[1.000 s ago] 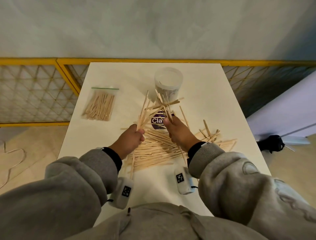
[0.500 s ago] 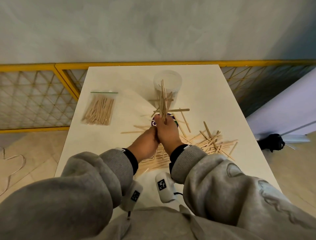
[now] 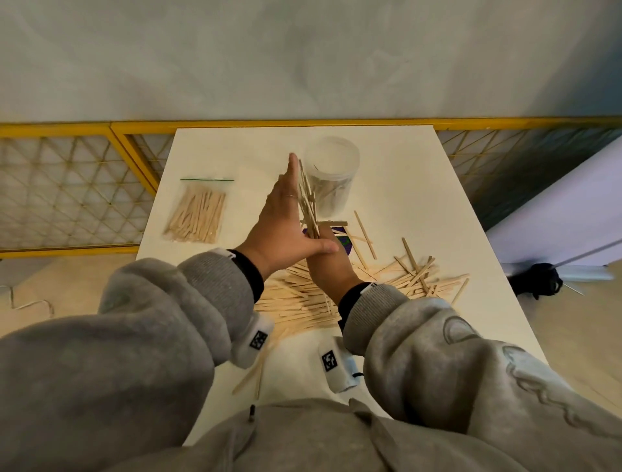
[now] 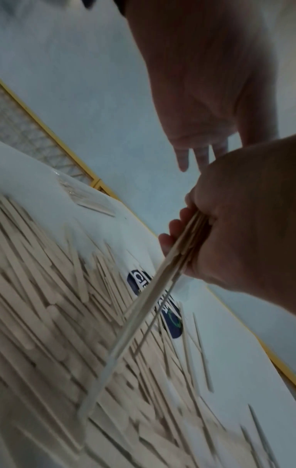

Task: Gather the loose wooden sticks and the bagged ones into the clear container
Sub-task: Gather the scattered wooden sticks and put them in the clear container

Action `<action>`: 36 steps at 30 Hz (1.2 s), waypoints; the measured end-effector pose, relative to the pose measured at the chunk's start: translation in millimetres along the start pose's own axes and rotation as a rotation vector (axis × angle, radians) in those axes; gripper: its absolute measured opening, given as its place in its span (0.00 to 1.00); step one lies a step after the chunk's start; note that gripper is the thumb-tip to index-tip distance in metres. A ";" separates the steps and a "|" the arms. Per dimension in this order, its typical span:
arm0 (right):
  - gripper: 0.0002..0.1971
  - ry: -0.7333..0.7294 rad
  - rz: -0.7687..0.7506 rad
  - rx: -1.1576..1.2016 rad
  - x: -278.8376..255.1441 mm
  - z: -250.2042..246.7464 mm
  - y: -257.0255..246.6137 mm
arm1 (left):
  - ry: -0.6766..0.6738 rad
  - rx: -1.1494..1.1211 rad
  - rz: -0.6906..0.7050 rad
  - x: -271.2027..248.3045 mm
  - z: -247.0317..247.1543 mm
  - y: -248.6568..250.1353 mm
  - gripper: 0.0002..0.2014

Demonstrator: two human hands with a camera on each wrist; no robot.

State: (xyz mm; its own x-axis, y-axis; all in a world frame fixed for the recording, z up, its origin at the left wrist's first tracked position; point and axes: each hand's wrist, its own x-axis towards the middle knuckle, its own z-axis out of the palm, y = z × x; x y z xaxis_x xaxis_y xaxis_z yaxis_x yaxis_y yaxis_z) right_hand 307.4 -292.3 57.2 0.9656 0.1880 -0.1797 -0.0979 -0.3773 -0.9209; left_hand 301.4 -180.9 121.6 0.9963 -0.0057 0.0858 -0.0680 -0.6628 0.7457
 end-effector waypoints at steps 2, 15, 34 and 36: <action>0.05 -0.027 -0.109 -0.053 -2.2 2.1 -8.8 | 0.076 -0.144 -0.039 8.2 0.3 5.7 0.71; 0.16 0.060 -0.051 0.114 1.0 -6.3 -30.5 | 0.295 -0.304 -0.222 24.0 -4.9 9.8 0.55; 0.03 -0.274 -0.077 0.057 14.5 -17.5 -45.3 | 0.185 -0.557 -0.258 17.4 -23.0 19.8 0.14; 0.02 -0.192 -0.073 0.072 17.1 -27.1 -53.1 | 0.160 -0.645 -0.250 18.4 -23.5 14.6 0.27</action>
State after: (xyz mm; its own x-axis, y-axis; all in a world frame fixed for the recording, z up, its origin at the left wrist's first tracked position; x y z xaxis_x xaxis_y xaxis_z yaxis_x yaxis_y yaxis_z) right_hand 335.6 -293.6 112.3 0.9078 0.3844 -0.1679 -0.0531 -0.2916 -0.9551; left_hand 317.4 -173.1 149.6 0.9695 0.2317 -0.0800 0.0949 -0.0540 0.9940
